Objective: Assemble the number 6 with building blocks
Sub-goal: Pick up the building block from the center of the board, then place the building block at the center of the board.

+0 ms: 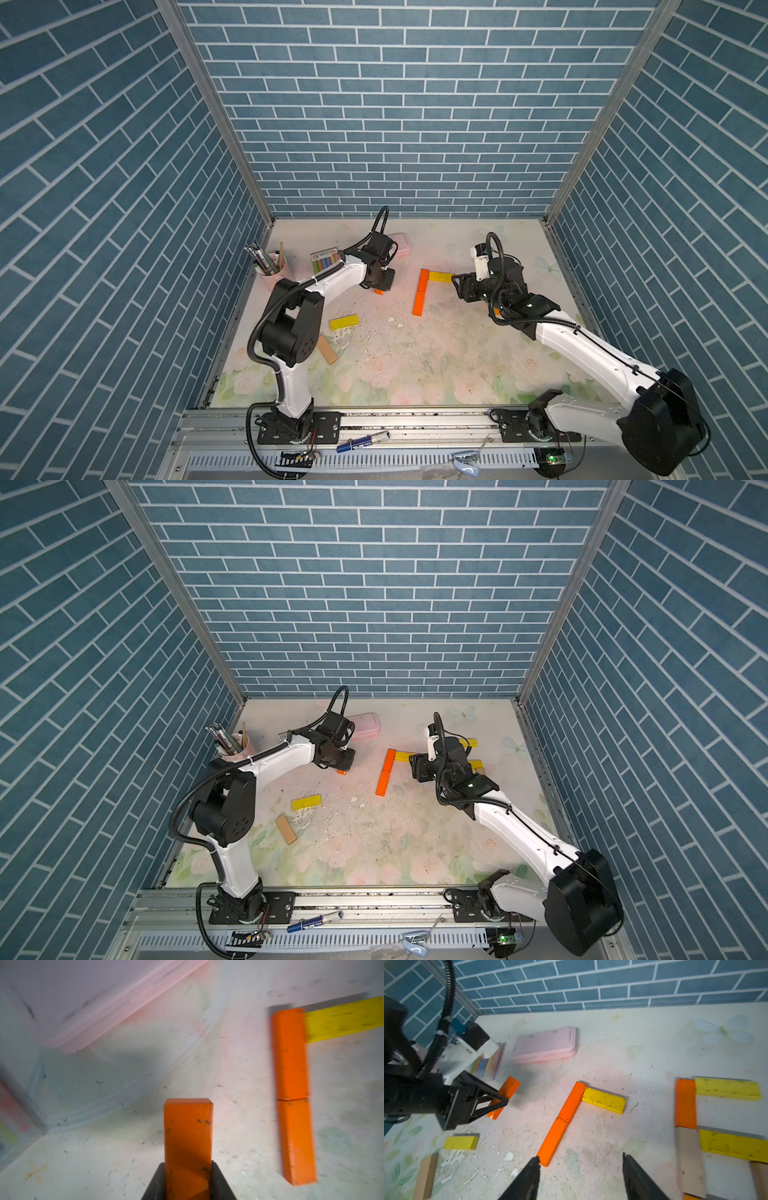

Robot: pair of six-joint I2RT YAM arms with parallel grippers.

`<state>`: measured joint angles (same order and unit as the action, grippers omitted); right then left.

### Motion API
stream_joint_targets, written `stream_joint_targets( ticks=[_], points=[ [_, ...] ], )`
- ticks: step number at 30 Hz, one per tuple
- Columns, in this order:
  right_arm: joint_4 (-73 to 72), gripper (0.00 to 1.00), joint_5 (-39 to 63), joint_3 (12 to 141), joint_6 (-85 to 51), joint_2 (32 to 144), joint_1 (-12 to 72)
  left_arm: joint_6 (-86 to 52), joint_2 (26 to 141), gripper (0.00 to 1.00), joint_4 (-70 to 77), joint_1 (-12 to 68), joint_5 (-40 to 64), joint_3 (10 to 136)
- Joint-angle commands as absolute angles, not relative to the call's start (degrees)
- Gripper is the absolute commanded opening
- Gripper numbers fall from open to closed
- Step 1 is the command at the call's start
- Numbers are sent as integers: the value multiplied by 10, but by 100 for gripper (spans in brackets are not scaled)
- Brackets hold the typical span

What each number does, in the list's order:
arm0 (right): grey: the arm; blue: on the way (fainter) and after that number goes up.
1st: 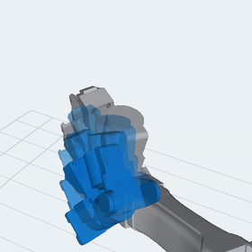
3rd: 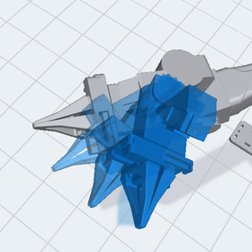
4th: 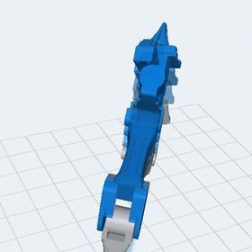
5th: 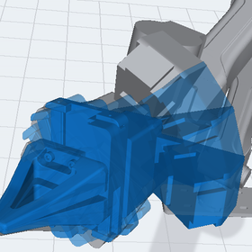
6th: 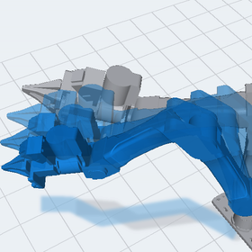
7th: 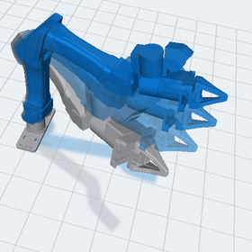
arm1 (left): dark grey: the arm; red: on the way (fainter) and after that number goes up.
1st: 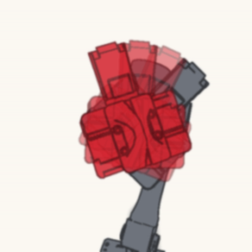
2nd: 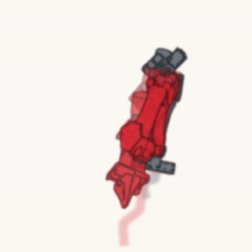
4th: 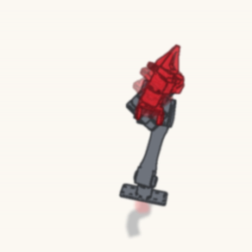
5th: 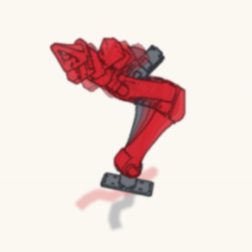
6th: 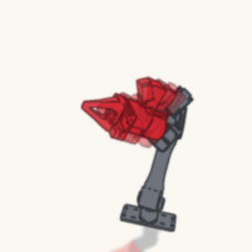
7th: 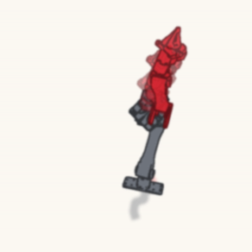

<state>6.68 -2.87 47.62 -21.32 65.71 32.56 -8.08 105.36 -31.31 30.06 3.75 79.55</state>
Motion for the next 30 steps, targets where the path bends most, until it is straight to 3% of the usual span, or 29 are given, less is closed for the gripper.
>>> stream_joint_targets(
  ticks=[1,10,24,28,30],
  points=[
    [107,64,-133,492,-257,604,324,-40,1023,16,-309,351,76,797],
    [172,62,-296,472,-318,473,324,7,1077,19,-303,481,116,832],
    [245,62,-318,484,-337,448,321,33,1231,22,-362,572,81,931],
    [247,62,-310,510,-306,462,319,37,1233,29,-371,574,72,935],
    [249,62,-303,530,-281,473,318,37,1225,40,-373,574,64,938]
  ],
)
